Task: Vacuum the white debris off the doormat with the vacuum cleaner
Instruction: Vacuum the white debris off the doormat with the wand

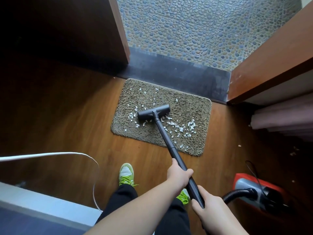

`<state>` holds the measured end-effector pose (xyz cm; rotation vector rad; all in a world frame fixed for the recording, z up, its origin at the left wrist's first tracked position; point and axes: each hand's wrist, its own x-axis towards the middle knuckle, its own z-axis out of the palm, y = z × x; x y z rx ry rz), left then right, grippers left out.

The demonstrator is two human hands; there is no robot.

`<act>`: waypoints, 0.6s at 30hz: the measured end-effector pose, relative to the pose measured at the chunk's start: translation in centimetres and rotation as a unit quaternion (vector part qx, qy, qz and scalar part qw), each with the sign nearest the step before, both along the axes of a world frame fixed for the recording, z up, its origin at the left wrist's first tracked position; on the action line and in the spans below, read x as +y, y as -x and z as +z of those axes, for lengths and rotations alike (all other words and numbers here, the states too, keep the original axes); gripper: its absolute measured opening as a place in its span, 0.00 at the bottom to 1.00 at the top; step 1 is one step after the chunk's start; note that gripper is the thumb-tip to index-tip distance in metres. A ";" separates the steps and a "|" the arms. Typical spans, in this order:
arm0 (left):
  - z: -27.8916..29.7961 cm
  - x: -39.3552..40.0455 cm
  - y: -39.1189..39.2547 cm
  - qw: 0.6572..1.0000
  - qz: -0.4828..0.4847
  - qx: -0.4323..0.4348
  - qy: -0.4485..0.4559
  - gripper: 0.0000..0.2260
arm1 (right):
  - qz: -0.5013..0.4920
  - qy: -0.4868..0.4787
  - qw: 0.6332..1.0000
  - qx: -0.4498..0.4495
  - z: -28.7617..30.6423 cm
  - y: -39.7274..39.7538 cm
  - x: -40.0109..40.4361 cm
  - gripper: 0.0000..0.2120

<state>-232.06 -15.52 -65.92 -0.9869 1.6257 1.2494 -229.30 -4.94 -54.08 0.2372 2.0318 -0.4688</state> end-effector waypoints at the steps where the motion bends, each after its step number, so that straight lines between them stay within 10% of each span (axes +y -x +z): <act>1: -0.1 -0.3 0.3 1.000 0.005 0.004 0.002 0.38 | 0.005 0.007 1.000 0.002 -0.1 0.2 -0.3 0.22; 18: -3.5 -10.4 9.9 0.992 0.095 0.075 0.027 0.16 | 0.066 0.020 0.996 0.058 -4.3 9.7 -10.2 0.07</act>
